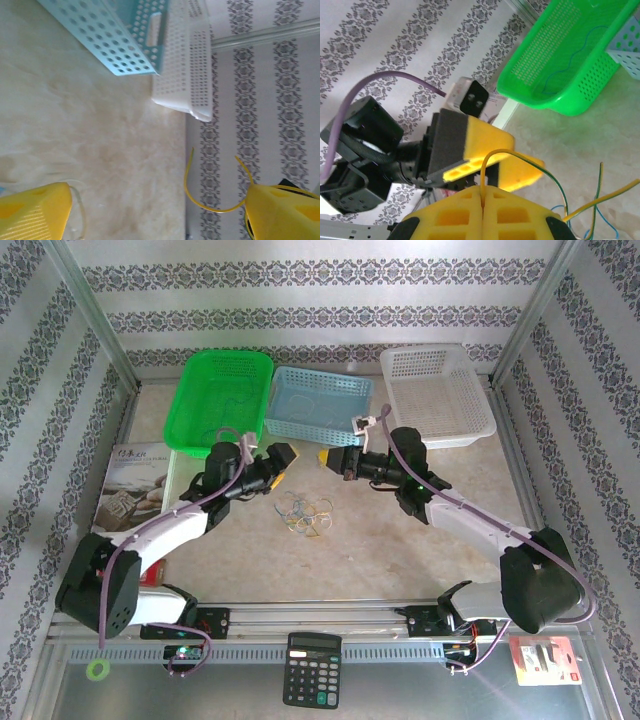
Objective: Untangle the cables
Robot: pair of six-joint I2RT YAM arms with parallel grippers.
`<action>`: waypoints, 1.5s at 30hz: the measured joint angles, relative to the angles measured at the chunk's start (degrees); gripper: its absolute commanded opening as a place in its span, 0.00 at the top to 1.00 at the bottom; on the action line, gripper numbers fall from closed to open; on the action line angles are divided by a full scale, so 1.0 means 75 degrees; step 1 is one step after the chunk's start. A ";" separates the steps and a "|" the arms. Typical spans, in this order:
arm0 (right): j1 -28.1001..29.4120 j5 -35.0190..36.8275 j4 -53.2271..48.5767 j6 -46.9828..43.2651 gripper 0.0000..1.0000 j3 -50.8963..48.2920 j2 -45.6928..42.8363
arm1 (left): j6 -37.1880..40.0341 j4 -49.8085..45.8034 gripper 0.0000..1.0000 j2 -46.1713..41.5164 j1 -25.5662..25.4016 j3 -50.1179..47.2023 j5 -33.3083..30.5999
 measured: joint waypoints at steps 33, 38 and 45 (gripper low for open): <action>0.0000 -0.0023 0.1393 0.0816 1.00 -0.0440 -0.0047 | -0.2422 0.3748 0.93 0.1874 -0.0985 0.0189 -0.0959; -0.0017 -0.0023 0.1428 0.0816 1.00 -0.0603 -0.0134 | -0.2328 0.3748 1.00 0.1874 -0.0959 0.0236 -0.1003; -0.0216 -0.0058 0.1416 0.0775 1.00 -0.0988 -0.0478 | -0.1763 0.2938 1.00 0.1256 -0.0364 0.0516 -0.0991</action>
